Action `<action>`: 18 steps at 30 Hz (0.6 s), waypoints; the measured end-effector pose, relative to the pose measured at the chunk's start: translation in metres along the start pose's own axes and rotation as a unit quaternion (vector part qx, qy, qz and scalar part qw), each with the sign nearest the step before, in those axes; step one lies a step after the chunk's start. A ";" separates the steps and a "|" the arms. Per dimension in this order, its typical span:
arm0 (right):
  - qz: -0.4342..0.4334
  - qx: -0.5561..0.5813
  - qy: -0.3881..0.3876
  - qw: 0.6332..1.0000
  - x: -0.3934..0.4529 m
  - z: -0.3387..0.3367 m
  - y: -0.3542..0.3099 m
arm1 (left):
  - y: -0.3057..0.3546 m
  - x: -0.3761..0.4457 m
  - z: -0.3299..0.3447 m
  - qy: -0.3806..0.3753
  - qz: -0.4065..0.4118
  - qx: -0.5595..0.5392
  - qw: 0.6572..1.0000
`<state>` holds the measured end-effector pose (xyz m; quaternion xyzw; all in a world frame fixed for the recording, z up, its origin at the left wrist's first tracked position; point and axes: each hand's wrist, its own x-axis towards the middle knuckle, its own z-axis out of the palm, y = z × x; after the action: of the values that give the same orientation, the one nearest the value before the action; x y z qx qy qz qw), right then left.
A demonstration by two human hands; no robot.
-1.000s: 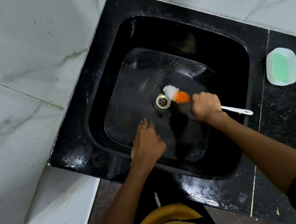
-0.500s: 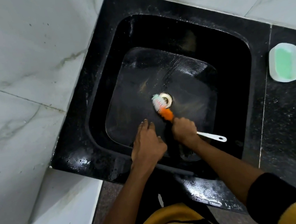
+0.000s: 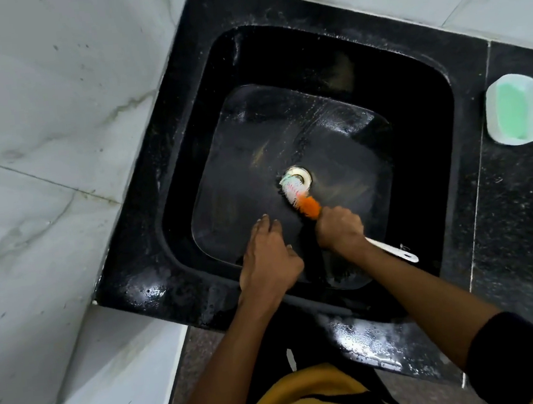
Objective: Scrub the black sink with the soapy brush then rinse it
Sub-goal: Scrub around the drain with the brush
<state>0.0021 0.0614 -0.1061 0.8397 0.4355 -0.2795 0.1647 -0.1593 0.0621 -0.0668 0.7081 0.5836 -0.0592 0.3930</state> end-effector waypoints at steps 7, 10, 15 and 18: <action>0.048 -0.129 0.038 0.990 0.029 -0.062 -0.011 | -0.002 0.001 0.000 -0.003 -0.001 -0.007 1.000; 0.005 -0.178 0.099 0.979 0.031 -0.077 -0.027 | -0.001 0.001 0.000 -0.001 0.000 -0.006 1.000; -0.143 -0.281 0.086 0.945 0.004 -0.039 -0.008 | -0.002 0.001 0.001 -0.004 -0.001 -0.007 1.000; -0.088 -0.296 0.126 0.943 0.030 -0.064 -0.003 | -0.003 0.001 0.001 -0.011 -0.005 -0.011 1.000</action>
<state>0.0345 0.1151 -0.0742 0.7395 0.5881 -0.0435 0.3247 -0.1606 0.0625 -0.0697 0.7002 0.5836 -0.0628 0.4065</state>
